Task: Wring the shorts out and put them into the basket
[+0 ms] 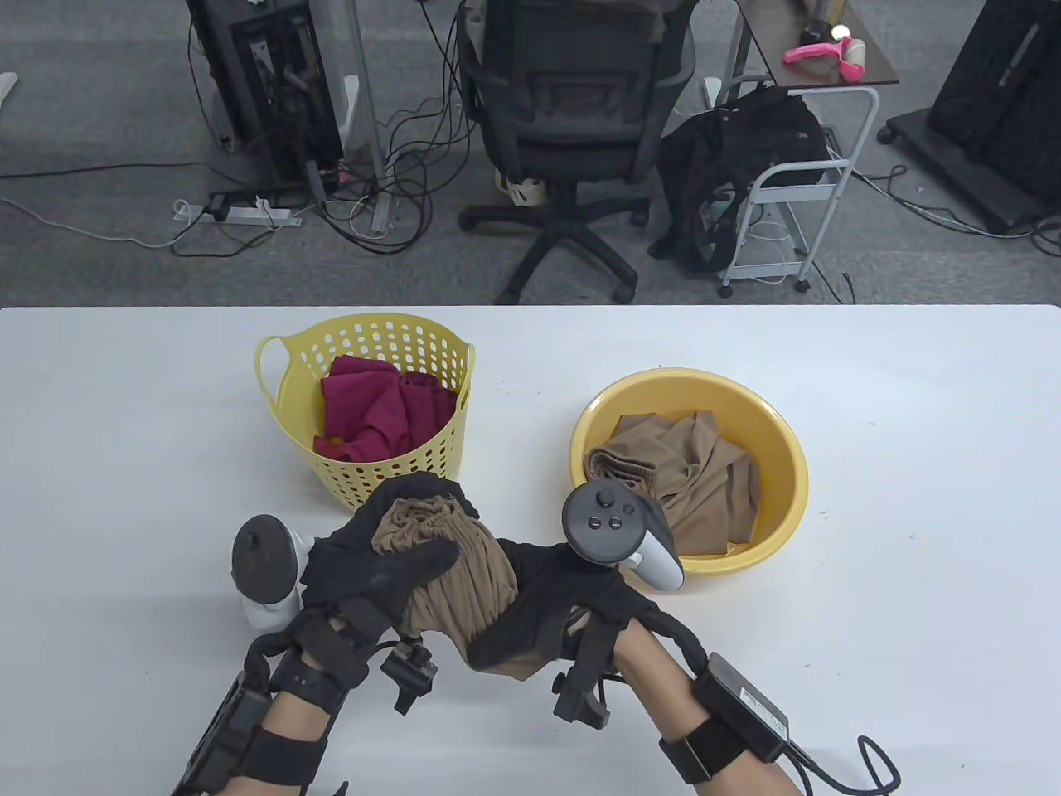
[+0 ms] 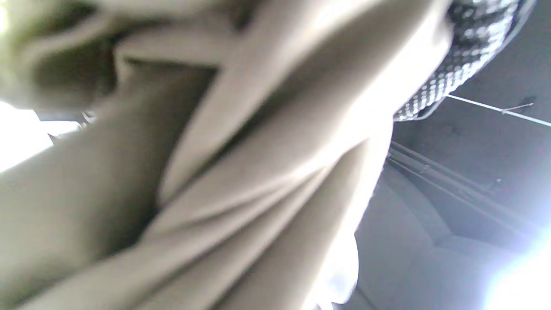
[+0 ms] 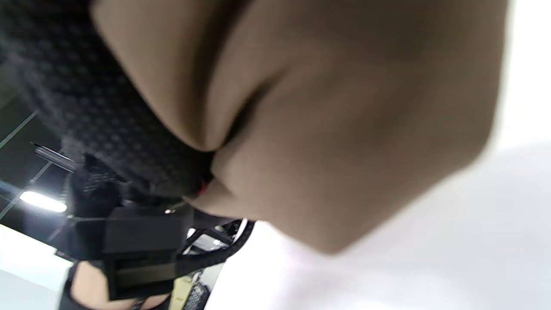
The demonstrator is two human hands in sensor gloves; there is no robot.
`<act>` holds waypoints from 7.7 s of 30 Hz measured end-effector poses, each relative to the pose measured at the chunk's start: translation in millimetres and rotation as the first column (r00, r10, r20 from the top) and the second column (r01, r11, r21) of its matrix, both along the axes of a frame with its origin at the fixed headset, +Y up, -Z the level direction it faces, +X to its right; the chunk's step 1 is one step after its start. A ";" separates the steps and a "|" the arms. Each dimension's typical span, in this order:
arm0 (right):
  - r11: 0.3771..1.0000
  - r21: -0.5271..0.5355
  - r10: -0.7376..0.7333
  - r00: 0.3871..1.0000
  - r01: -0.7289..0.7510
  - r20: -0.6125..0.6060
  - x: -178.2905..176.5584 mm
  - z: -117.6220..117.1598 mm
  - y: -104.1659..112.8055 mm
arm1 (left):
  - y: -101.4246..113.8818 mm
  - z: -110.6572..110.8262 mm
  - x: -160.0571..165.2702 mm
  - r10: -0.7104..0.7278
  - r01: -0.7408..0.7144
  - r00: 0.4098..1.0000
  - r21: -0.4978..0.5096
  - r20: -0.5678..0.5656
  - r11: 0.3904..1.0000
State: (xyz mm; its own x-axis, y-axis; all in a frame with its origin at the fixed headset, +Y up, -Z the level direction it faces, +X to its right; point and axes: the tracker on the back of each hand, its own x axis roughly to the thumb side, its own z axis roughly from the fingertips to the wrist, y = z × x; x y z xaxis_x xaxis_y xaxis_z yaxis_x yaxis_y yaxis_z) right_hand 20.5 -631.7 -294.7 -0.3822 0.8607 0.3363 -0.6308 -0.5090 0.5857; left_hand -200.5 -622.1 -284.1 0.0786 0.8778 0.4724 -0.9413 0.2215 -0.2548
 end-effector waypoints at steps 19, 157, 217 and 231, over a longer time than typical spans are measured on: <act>0.769 0.490 0.286 0.907 -0.410 0.310 -9.0 20.2 20.5 | -14.8 2.7 3.2 -0.191 0.175 0.968 -0.110 -0.159 0.978; 0.994 -0.016 0.106 0.994 -0.106 -0.014 26.1 -6.3 -9.6 | 19.9 23.1 10.4 -0.344 0.353 0.936 0.250 -0.079 0.902; 0.734 0.389 0.365 0.806 -0.557 0.466 80.7 22.8 -48.7 | 111.6 -21.3 -26.3 -0.548 0.658 0.730 0.203 -0.407 0.725; 0.735 0.390 0.354 0.805 -0.554 0.475 85.8 23.8 -47.7 | 113.1 -64.7 -32.0 -0.573 0.693 0.656 0.091 -0.491 0.715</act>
